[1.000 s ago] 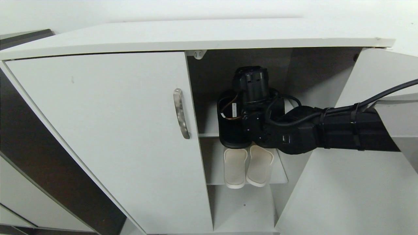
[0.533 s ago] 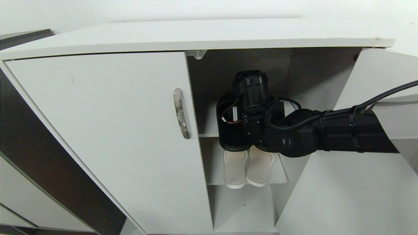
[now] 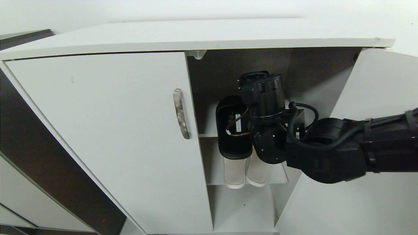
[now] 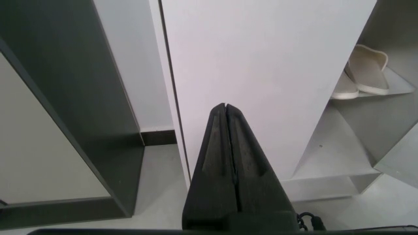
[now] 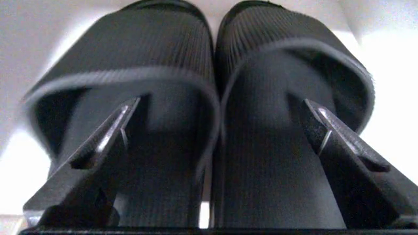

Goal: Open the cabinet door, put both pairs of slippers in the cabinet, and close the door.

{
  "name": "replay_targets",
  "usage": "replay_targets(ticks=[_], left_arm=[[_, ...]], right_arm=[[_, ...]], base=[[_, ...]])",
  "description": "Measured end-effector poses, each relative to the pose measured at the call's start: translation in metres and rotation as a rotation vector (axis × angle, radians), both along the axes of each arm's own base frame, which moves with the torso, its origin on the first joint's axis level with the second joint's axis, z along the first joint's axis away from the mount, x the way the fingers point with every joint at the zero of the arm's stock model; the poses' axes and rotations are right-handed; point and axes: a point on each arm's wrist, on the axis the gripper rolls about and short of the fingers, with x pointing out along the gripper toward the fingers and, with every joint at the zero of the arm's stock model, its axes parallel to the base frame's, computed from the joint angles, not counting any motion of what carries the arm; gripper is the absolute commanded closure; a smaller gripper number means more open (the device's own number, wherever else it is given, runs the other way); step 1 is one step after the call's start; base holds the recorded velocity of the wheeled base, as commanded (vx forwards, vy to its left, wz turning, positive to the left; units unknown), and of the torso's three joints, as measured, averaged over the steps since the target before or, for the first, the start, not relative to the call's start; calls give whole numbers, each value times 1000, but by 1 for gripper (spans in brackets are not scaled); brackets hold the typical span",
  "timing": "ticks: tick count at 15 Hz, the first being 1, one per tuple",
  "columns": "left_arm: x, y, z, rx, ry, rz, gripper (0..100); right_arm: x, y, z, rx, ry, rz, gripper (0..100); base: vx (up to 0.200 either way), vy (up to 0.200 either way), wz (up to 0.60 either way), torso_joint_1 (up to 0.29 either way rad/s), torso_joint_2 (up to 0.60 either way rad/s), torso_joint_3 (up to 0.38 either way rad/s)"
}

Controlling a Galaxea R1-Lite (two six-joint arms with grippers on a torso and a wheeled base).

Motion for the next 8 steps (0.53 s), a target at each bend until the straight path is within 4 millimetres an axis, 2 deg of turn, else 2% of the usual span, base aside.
replay_targets(ticks=[2,3,8], left_arm=[[0,0,0,0,0,0,100],[0,0,0,0,0,-1,100],[0,0,0,0,0,0,100]], right_arm=[[-15,-7,5,25,-21,18,0],[-22,-10,6,27,-21,29,100],[-65,-22,-2,-7,22,164,100]], base=[[0,0,0,0,0,0],[0,0,0,0,0,0],[0,0,0,0,0,0]])
